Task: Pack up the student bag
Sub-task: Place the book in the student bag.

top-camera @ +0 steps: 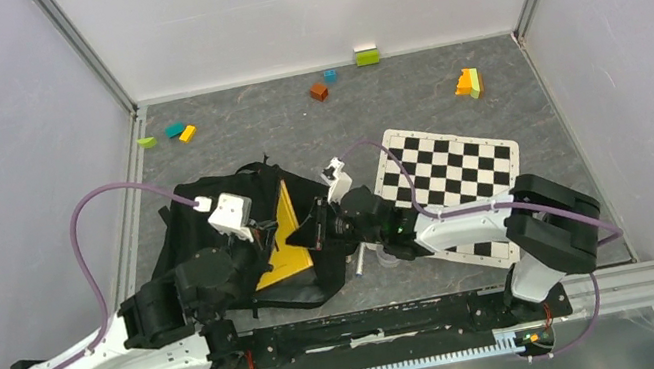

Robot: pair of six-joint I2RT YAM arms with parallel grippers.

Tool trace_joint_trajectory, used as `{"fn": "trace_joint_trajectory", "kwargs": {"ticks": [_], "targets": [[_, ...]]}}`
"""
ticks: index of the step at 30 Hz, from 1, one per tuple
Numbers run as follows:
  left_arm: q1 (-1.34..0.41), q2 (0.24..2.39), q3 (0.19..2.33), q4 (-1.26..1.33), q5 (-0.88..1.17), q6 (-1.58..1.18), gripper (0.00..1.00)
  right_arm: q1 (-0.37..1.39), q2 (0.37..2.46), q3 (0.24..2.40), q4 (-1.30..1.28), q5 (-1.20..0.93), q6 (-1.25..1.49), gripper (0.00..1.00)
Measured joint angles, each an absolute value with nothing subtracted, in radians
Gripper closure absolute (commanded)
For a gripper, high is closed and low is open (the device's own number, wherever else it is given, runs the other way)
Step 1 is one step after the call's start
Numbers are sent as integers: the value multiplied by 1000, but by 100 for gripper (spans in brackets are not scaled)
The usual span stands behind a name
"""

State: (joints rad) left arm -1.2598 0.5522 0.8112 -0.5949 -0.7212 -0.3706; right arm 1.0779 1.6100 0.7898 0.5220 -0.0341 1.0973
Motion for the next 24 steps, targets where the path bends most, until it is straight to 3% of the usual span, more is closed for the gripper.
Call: {"fn": "trace_joint_trajectory", "kwargs": {"ticks": [8,14,19,24], "targets": [[-1258,546,810,-595,-699,-372,98,1078,1620,799,530,4,1104,100],[-1257,555,810,-588,-678,-372,98,1102,1758,953,518,6,1102,99],[-1257,550,810,-589,-677,-373,98,1109,1806,1003,514,-5,1094,79],[-1257,534,808,-590,-677,-386,98,1109,1826,1028,518,-25,1061,49]]}}
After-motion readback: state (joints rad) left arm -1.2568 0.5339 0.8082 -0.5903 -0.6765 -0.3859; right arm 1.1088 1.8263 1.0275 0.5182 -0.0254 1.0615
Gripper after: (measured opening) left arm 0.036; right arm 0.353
